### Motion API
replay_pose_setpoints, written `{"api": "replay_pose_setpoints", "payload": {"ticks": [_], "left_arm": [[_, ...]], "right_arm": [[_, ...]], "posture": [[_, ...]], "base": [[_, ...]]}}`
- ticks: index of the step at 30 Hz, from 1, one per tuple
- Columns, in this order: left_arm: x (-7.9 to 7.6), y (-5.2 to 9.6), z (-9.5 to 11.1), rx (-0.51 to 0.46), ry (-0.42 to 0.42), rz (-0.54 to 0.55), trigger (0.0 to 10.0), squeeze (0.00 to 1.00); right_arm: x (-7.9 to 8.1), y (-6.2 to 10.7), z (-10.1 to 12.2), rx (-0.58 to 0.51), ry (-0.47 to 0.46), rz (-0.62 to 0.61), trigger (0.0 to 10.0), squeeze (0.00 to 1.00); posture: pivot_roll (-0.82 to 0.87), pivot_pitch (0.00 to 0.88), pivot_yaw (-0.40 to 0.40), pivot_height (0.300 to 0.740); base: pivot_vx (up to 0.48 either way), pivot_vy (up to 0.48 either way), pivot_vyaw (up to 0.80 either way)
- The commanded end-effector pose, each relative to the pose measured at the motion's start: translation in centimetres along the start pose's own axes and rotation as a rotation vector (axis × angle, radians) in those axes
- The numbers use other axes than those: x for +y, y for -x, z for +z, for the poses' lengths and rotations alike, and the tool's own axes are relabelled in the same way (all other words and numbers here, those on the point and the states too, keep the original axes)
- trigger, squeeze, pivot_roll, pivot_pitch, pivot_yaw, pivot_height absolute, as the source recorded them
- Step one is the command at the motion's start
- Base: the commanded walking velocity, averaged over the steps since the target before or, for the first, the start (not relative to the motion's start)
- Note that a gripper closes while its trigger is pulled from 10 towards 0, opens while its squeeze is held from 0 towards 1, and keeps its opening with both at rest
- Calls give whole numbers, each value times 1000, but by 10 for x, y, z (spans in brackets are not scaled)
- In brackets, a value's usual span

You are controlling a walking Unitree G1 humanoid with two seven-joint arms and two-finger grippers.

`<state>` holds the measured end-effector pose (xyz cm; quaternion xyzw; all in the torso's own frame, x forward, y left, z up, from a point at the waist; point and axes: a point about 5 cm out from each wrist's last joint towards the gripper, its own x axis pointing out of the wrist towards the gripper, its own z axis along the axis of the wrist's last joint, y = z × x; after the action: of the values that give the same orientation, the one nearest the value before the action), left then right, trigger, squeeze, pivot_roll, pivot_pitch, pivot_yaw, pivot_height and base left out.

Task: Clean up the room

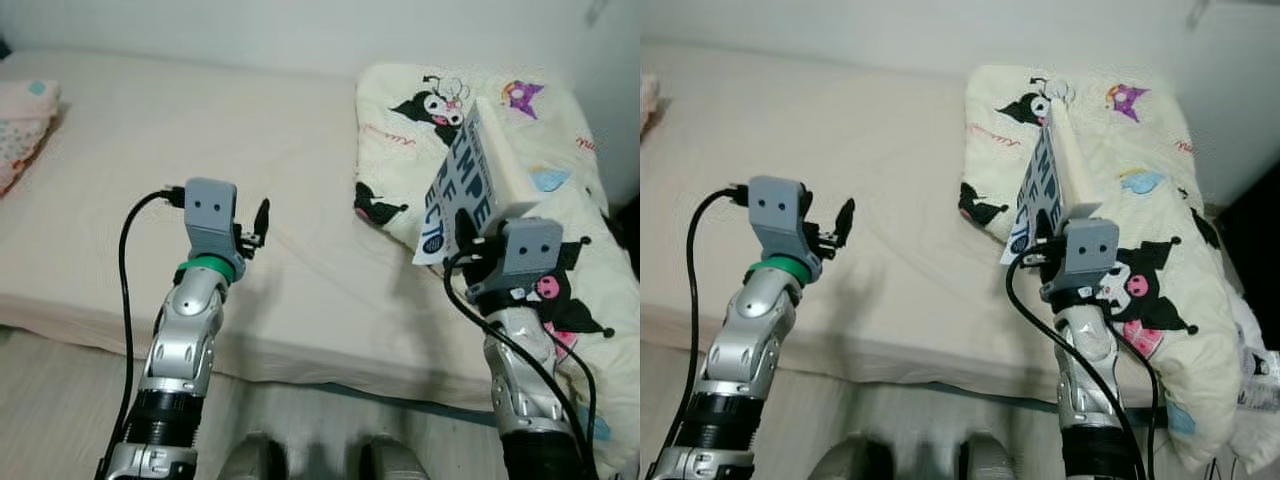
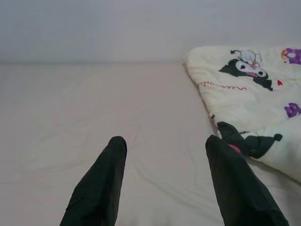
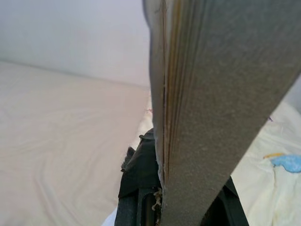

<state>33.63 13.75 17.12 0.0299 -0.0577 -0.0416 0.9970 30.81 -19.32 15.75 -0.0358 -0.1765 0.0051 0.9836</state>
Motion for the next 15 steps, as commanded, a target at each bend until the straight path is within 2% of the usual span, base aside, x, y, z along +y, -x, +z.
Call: {"api": "replay_pose_setpoints", "payload": {"ticks": [1,5,10,15], "left_arm": [[-3,1,-9,29,-9,-10,10000,0],[-4,2,-12,41,-8,-20,10000,0],[-8,4,-21,59,-35,-41,10000,0],[-10,6,-24,63,-51,-62,10000,0]], "right_arm": [[-1,1,-1,-4,-3,-12,10000,0],[0,1,-3,6,-4,-21,10000,0],[11,6,-20,83,-108,-48,10000,0],[22,8,-24,94,-123,-28,10000,0]], "posture": [[-27,83,40,740],[-28,83,42,740],[-29,86,47,740],[-26,89,50,740]], "base": [[0,0,0],[0,0,0],[0,0,0],[0,0,0]]}}
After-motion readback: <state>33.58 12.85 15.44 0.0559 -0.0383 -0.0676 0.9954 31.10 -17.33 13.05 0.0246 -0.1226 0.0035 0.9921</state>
